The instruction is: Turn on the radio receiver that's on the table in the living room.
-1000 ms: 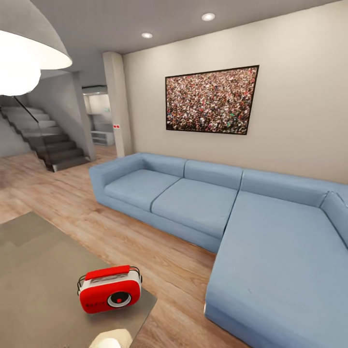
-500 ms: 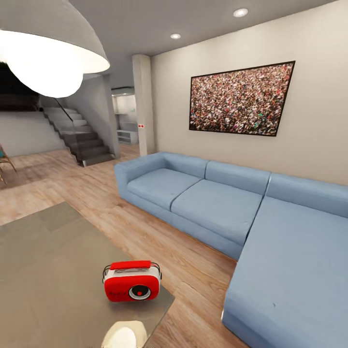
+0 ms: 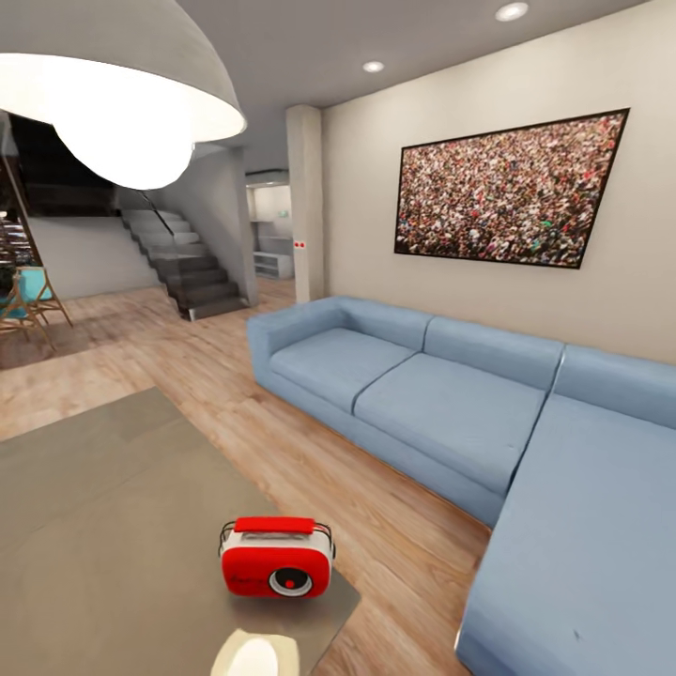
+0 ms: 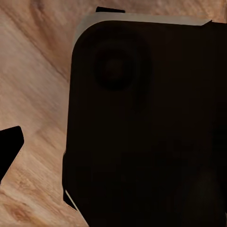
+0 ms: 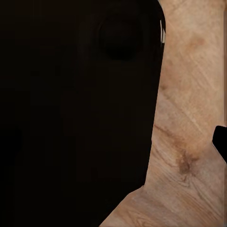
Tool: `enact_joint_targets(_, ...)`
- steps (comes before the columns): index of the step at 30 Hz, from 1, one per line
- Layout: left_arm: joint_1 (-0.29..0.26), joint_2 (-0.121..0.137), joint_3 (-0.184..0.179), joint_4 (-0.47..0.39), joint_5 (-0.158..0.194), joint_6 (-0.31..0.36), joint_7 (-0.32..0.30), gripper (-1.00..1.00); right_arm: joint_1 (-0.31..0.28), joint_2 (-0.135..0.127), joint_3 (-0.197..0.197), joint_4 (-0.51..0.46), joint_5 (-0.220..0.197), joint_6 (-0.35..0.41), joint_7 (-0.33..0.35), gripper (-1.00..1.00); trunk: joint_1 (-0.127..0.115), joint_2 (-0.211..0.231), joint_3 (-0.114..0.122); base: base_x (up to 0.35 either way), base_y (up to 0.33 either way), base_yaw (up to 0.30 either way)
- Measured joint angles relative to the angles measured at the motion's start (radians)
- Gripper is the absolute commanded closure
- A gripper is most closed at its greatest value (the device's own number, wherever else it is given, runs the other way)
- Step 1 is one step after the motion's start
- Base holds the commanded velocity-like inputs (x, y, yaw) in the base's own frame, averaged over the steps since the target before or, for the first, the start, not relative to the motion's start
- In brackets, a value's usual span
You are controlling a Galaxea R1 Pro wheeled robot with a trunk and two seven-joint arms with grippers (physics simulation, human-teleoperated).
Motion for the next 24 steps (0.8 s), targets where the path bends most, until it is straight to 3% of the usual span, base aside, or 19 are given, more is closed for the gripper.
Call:
enact_joint_targets(11, 0.0, -0.002, 0.0, 0.0, 0.0, 0.0, 0.0, -1.0, 0.0, 0.0, -0.001, 0.0, 0.0, 0.001, 0.0, -1.0, 0.0, 0.0, 0.0, 0.304, -0.078, 0.001)
enact_joint_targets(17, 0.0, -0.002, 0.0, 0.0, 0.0, 0.0, 0.0, -1.0, 0.0, 0.0, -0.001, 0.0, 0.0, 0.0, 0.0, -1.0, 0.0, 0.0, 0.0, 0.055, -0.014, 0.028)
enact_joint_targets(24, 0.0, -0.003, -0.001, 0.0, -0.001, 0.0, 0.0, -1.0, 0.0, 0.0, -0.002, 0.0, 0.0, -0.001, 0.0, -1.0, 0.0, 0.0, 0.0, 0.006, -0.001, 0.222)
